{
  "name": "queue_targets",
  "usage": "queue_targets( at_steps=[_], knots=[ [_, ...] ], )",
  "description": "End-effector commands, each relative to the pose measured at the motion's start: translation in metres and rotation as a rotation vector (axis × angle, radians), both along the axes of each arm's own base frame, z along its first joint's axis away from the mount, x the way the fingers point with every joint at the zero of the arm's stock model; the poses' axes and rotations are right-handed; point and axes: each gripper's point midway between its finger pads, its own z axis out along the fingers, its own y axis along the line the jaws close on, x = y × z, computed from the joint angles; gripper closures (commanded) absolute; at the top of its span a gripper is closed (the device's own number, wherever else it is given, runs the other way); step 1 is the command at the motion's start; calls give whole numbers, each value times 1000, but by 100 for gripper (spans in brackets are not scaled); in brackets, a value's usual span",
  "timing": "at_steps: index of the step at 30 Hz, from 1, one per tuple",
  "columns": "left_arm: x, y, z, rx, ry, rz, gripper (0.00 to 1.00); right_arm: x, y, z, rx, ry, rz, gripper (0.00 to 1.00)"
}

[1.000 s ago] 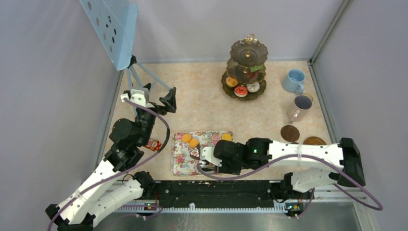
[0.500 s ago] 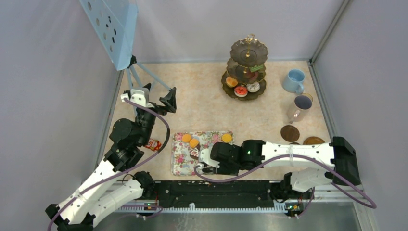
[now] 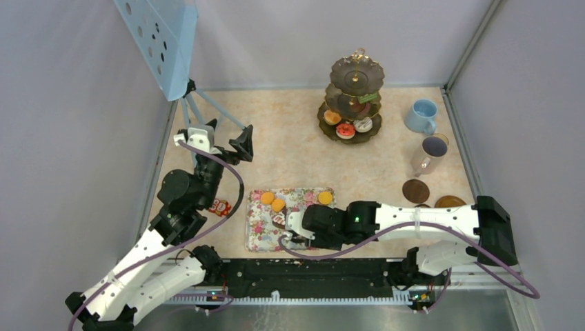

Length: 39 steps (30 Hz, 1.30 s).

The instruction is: Serve the afternoon tea

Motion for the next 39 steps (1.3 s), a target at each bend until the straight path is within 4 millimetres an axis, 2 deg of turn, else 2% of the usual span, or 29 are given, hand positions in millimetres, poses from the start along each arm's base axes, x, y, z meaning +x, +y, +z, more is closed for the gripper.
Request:
queue_targets(
  at_steps=[1,5,8,15,18,19,22,23,26,30,33,36,39],
  knots=[
    [0,-2,8,-26,-20,-13,1,-3,10,10,59,-2,-2,96],
    [0,-2,7,-25,-19,-12,1,-7,19,16,119,17,7,70],
    [0,-1,8,-25,-20,-11,1,-6,21,16,127,19,5,63],
    [0,-1,8,-25,-21,-10,1,-6,20,10,95,18,18,62],
    [-1,0,8,-26,-22,-7,1,-6,19,8,85,19,21,68],
    [-1,-1,9,-27,-22,-8,1,-7,19,6,77,23,24,72],
    [0,-1,7,-25,-20,-9,1,-9,16,1,39,39,23,99],
    [0,-1,7,-24,-19,-8,1,-9,15,-1,29,42,17,100],
    [0,-1,7,-26,-19,-9,1,-8,15,0,40,39,0,100],
    [0,-1,7,-25,-19,-8,1,-4,21,13,110,15,-29,100],
    [0,-2,8,-27,-19,-10,1,0,26,23,175,-2,-72,81],
    [0,-1,8,-28,-20,-10,1,3,30,30,243,-8,-124,73],
    [0,-2,8,-28,-19,-11,1,3,29,34,276,-5,-149,70]
  ],
)
